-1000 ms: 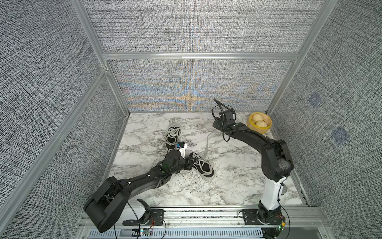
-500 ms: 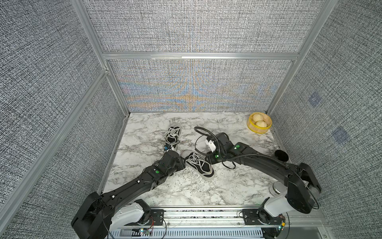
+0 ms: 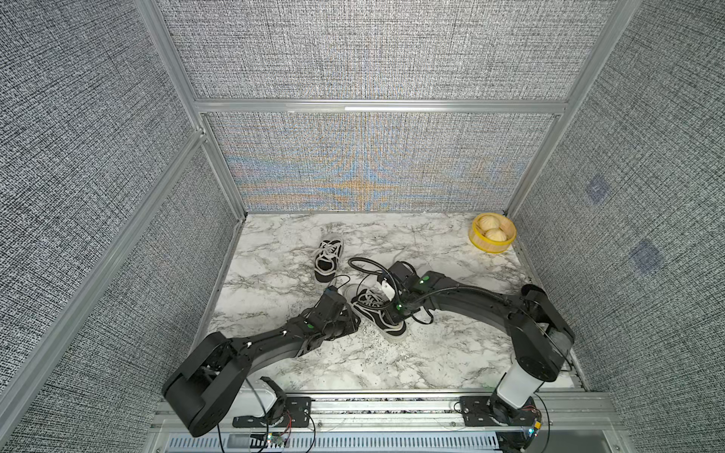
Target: Remove the insole from the shoe
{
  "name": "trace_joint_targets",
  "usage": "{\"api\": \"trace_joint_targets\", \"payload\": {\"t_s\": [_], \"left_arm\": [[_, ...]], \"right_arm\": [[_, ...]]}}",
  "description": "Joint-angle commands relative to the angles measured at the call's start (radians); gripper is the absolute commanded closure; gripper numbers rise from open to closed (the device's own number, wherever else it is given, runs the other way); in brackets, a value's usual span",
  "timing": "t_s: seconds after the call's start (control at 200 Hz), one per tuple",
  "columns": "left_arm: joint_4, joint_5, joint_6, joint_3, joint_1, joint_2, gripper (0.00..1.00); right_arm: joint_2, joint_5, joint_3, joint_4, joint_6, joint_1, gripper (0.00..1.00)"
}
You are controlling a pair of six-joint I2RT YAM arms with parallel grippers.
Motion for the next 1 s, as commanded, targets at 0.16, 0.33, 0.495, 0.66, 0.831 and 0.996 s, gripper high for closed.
{"api": "trace_joint_targets", "payload": {"t_s": [0.16, 0.33, 0.495, 0.66, 0.831, 0.996], "left_arm": [[0.304, 0.100, -0.068, -0.001, 0.006, 0.190, 0.70], [0.386, 0.122, -0.089, -0.006, 0.015, 0.245, 0.73], [0.381, 0.094, -0.097, -0.021, 0.022, 0.227, 0.74], [0.305, 0.023, -0.088, -0.047, 0.031, 0.148, 0.75], [0.250, 0.016, -0.051, -0.058, 0.031, 0.067, 0.74], [0.256, 0.085, -0.009, -0.075, 0.031, -0.008, 0.67]], "right_arm": [[0.078, 0.068, 0.034, -0.008, -0.012, 0.060, 0.46], [0.138, 0.148, 0.020, 0.004, 0.046, 0.085, 0.39], [0.179, 0.287, 0.003, 0.028, 0.156, 0.075, 0.56], [0.193, 0.321, 0.011, 0.039, 0.205, 0.056, 0.76], [0.148, 0.256, 0.033, 0.069, 0.221, 0.043, 0.95], [0.041, 0.133, 0.046, 0.136, 0.253, 0.004, 1.00]]}}
